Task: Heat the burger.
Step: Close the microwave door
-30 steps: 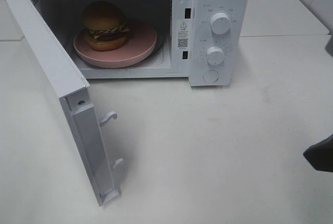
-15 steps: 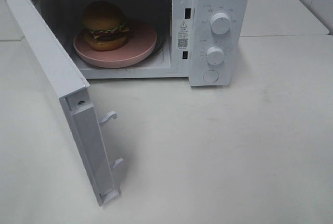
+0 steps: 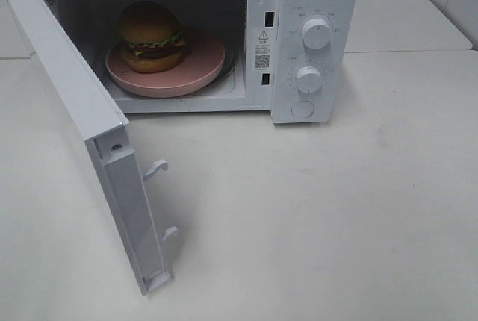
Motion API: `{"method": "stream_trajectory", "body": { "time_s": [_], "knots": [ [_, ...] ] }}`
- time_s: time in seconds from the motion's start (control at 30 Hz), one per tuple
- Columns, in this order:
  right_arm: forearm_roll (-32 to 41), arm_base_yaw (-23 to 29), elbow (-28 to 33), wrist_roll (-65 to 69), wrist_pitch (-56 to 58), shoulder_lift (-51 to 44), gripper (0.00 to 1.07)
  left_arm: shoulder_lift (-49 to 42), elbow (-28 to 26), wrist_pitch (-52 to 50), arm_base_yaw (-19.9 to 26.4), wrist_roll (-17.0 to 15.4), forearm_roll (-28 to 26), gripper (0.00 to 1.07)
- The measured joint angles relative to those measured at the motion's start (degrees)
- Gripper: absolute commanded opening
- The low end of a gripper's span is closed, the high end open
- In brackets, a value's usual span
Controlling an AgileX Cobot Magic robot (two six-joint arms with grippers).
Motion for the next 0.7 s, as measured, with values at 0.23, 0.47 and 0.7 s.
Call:
{"method": "stream_trajectory", "body": {
  "time_s": [0.23,0.47,0.7],
  "knots": [
    [0.2,-6.4,0.2,0.0,0.2,-9.9,0.76,0.0,0.0,0.0,0.0,0.0,0.0,1.0],
    [0.4,-8.4,0.2,0.0,0.7,-14.4,0.76,0.0,0.0,0.0,0.0,0.0,0.0,1.0],
    [0.4,-8.5,0.2,0.0,0.9,-14.4,0.76,0.0,0.0,0.0,0.0,0.0,0.0,1.0]
  ]
}}
